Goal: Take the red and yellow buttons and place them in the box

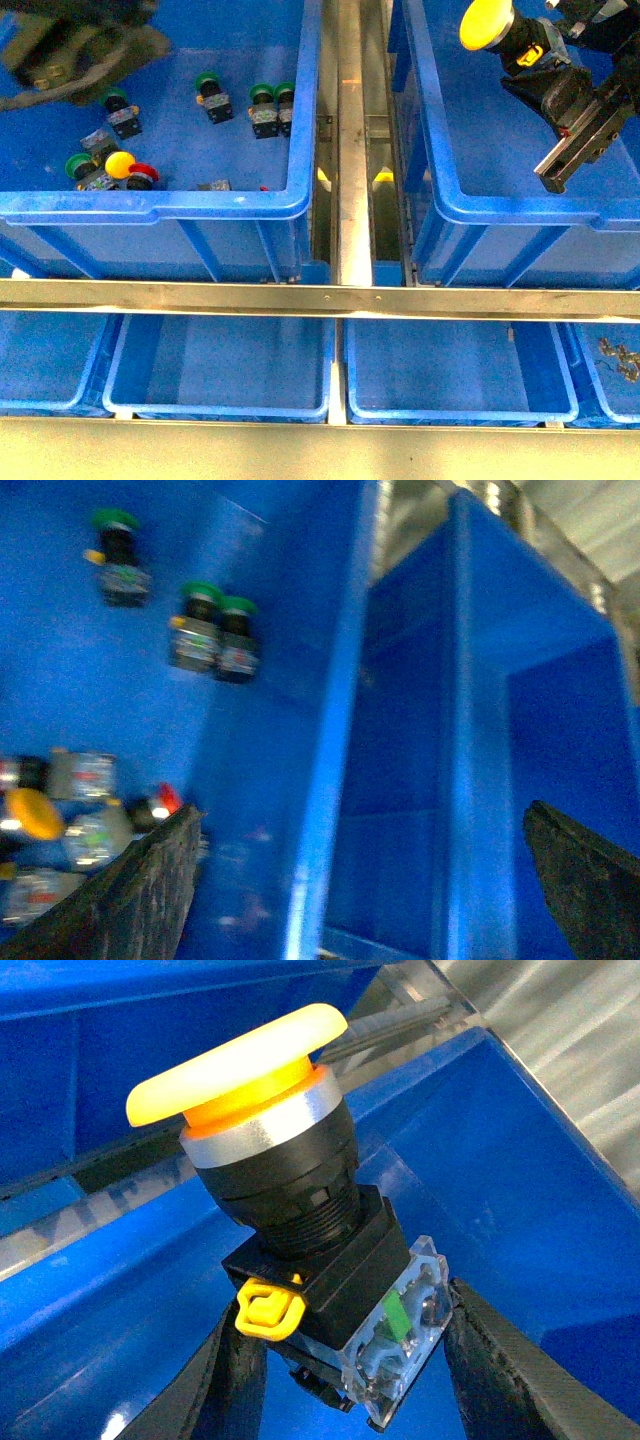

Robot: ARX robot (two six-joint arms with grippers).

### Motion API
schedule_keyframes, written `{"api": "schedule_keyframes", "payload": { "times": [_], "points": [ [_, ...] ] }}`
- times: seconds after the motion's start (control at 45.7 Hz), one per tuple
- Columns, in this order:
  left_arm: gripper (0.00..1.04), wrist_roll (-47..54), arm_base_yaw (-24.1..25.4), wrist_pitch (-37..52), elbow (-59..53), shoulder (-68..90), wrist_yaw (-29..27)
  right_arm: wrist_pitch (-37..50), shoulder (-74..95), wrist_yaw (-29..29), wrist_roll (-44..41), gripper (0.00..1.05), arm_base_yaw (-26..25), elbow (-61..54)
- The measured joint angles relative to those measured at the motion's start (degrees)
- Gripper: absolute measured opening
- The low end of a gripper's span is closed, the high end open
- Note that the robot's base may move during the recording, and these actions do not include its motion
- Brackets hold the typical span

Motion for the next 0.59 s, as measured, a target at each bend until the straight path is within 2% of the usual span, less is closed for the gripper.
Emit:
{"api": "schedule_keyframes", "payload": {
  "times": [0.284,0.481,0.525,0.591],
  "points": [
    [0.96,8.11,8.74,-1.46,-16.61,-13.55,-10.12,-4.07,-0.02,0.57,-0.13,0.42,-0.83,3.30],
    [0.70,27.63,12.79,32.02,-32.63,-13.97,-5.62,-6.27,-1.49,1.49,0.02,0.42,-1.20,3.91],
    [0.65,31.32,13.46,36.06,-35.28,-14.69,-5.25,-7.08,-1.84,2.32,0.04,0.42,-1.20,3.96],
    [0.51,35.95,14.82,38.86,-39.26,-18.73,-4.22,-8.68,-2.89,3.45,0.02,0.42,-1.18,3.96]
  ]
}}
